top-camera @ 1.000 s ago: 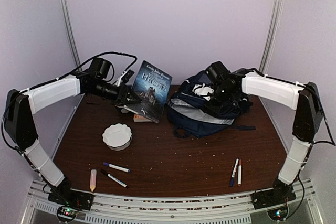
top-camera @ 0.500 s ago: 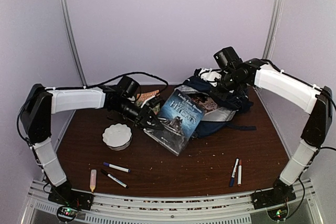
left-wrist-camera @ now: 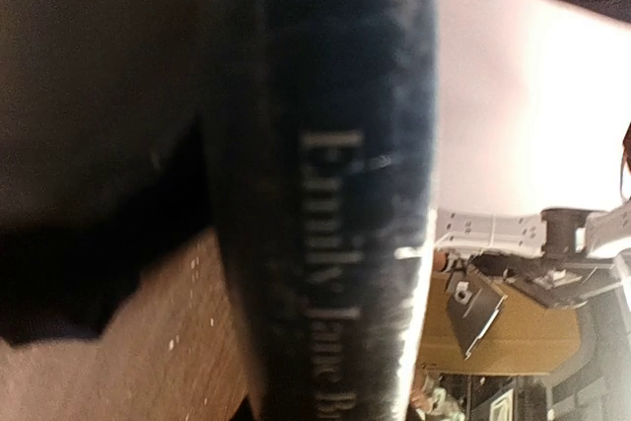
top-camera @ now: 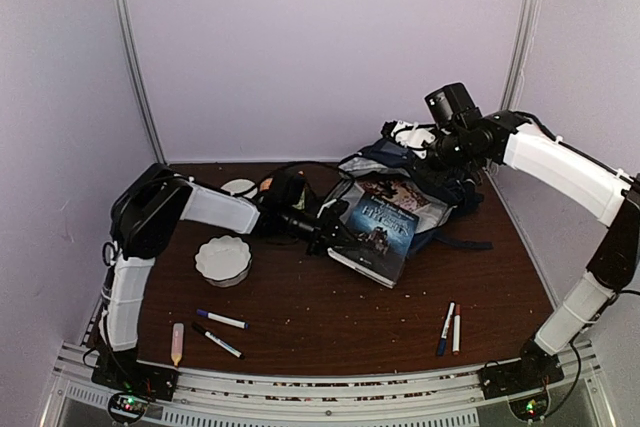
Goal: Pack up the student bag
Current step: Place the book in the largest pocket of the bag.
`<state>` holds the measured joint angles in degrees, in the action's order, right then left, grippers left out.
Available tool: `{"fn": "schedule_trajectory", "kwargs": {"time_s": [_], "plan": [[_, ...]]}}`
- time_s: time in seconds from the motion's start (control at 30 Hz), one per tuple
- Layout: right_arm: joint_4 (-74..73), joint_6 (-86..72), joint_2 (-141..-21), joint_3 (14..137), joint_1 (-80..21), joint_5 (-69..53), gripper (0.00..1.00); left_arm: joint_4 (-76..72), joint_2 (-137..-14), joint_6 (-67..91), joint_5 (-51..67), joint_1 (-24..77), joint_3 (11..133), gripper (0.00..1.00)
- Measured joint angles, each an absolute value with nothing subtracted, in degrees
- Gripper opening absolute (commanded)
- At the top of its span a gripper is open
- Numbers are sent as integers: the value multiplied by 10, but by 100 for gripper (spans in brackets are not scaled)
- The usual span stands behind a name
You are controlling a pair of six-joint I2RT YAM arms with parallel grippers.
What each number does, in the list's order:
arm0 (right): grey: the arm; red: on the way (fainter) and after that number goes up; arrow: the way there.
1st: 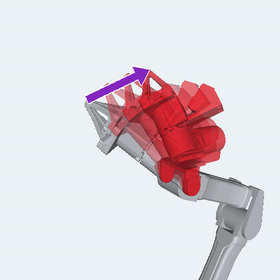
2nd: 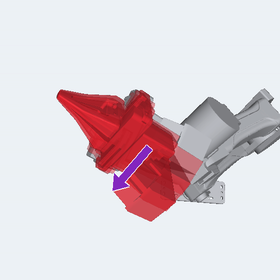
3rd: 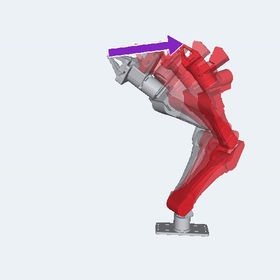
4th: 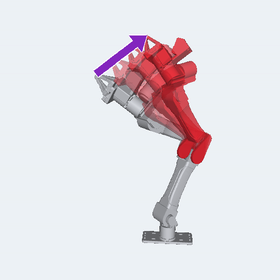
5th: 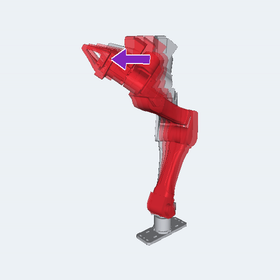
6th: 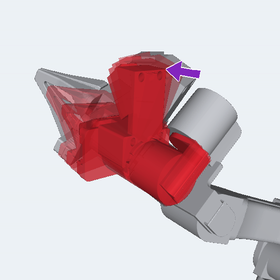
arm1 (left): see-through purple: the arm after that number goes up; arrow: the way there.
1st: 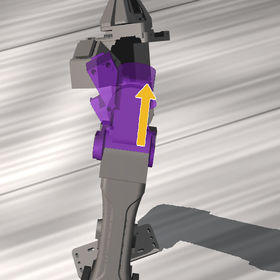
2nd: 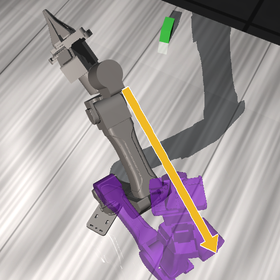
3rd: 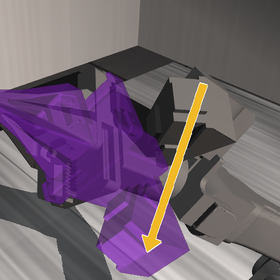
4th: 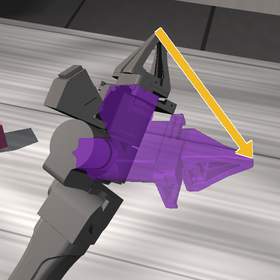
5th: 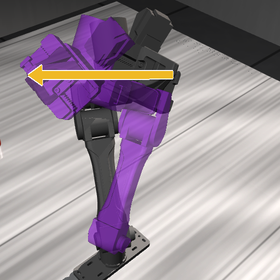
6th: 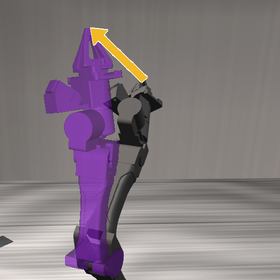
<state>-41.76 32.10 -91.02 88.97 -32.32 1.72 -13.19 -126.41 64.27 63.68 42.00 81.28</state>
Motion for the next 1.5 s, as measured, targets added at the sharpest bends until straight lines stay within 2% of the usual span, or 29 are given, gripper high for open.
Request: {"fn": "schedule_trajectory", "kwargs": {"time_s": [0.2, 0.3, 0.6, 0.87, 0.9, 0.97, 1.17, 1.5], "plan": [[-417, 333, -900, 866, -323, 1, 0, -389, -1416, 926, 630, 406, 935, 0], [-416, 336, -900, 862, -323, -6, 0, -434, -1468, 995, 628, 400, 1007, 0], [-413, 348, -898, 862, -322, -20, 0, -279, -1536, 963, 633, 397, 1192, 0], [-414, 348, -898, 861, -321, -25, 0, -153, -1549, 864, 625, 397, 1212, 0], [-414, 349, -898, 861, -321, -26, 0, -144, -1549, 853, 623, 397, 1215, 3], [-413, 348, -897, 859, -321, -25, 0, -130, -1548, 830, 620, 397, 1216, 17], [-409, 348, -897, 849, -321, -28, 0, -88, -1525, 777, 595, 399, 1192, 43], [-390, 347, -892, 830, -309, -37, 0, -77, -1416, 753, 555, 397, 1065, 66]]}}
